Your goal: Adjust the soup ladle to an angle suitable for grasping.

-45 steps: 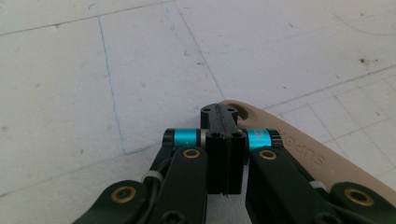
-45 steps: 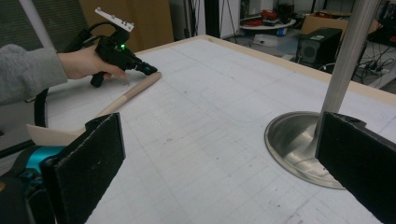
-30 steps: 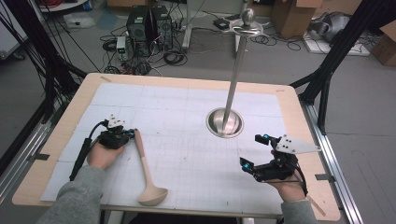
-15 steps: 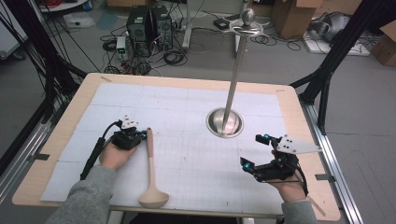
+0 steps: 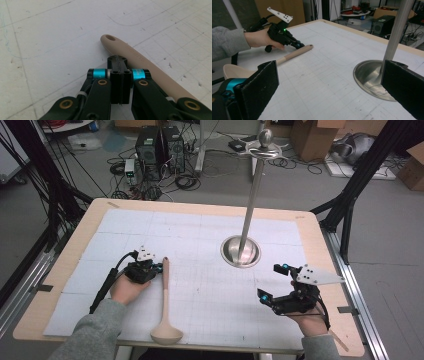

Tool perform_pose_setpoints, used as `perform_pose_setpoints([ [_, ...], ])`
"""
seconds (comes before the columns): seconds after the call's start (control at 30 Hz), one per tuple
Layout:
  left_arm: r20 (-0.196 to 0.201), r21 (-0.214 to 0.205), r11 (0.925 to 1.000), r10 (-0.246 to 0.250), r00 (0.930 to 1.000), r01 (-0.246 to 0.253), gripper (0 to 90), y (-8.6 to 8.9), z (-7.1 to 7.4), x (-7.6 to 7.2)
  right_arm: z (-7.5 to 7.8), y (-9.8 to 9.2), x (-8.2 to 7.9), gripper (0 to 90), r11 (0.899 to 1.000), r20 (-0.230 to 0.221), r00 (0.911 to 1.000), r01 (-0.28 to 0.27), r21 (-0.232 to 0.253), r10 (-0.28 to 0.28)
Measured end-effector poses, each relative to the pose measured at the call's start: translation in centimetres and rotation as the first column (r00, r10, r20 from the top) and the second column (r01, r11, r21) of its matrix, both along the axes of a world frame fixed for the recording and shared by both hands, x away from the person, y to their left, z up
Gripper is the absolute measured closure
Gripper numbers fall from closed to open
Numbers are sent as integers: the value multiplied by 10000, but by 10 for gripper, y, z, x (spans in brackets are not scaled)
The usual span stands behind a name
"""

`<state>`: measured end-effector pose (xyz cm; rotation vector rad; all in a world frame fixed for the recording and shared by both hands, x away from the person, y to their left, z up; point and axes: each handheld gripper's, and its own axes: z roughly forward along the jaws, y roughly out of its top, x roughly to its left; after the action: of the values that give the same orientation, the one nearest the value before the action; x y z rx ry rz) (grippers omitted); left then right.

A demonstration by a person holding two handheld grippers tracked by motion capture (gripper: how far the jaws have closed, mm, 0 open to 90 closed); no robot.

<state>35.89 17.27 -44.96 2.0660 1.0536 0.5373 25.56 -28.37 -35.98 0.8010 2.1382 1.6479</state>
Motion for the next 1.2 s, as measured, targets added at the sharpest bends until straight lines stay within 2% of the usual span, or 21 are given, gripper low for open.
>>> perform_pose_setpoints([
  [0.2, 58, -31, 10000, 84, 9999, -83, 897, 0, 0, -1, 1, 0, -1, 1, 10000, -36, 10000, 17, -18, -17],
  [0.3, 38, -103, 9999, -72, 10000, 72, 897, 0, 4, -5, 0, -1, 0, 1, 10000, 22, 10000, 4, -1, -4],
  [0.33, 62, -213, 9995, -226, 9997, 228, 897, -1, 7, -10, 0, -1, 0, 1, 10000, 1, 10000, 2, -15, -2],
  [0.4, 191, -180, 9984, -532, 9984, 535, 898, -3, 12, -20, 0, -1, 0, 1, 10000, -76, 10000, 6, 31, -6],
  [0.47, 475, -564, 9940, -915, 9947, 941, 897, -4, 19, -35, 0, -2, 0, 1, 10000, -128, 9999, 42, 33, -41],
  [0.5, 443, -687, 9917, -1057, 9934, 1086, 897, -5, 21, -40, 0, -2, 0, 1, 10000, -89, 10000, 8, 40, -8],
  [0.6, 260, -661, 9852, -1569, 9873, 1583, 897, -8, 23, -59, 0, -1, 0, 1, 10000, -33, 10000, 8, 4, -8],
  [0.7, 101, -817, 9695, -2310, 9729, 2310, 897, -12, 24, -77, 1, 1, -1, 1, 10000, -33, 10000, -52, -24, 52],
  [0.73, 101, -817, 9695, -2310, 9729, 2310, 897, -12, 24, -77, 1, 1, -1, 1, 10000, -33, 10000, -52, -24, 52],
  [0.77, -4, -801, 9583, -2753, 9614, 2743, 897, -17, 24, -85, 1, 1, -1, 1, 10000, -44, 10000, -44, -52, 43],
  [0.8, -69, -771, 9503, -3031, 9529, 3017, 897, -21, 24, -91, 1, 1, -1, 1, 10000, -10, 10000, -55, -48, 55],
  [0.93, -279, -466, 9318, -3615, 9320, 3600, 896, -30, 20, -106, 0, 2, 0, 1, 9999, -5, 9999, -111, -69, 111],
  [1.2, -718, -171, 9176, -3972, 9149, 3971, 896, -37, 15, -113, 1, 2, -1, 1, 9999, -44, 9999, -120, -37, 120],
])
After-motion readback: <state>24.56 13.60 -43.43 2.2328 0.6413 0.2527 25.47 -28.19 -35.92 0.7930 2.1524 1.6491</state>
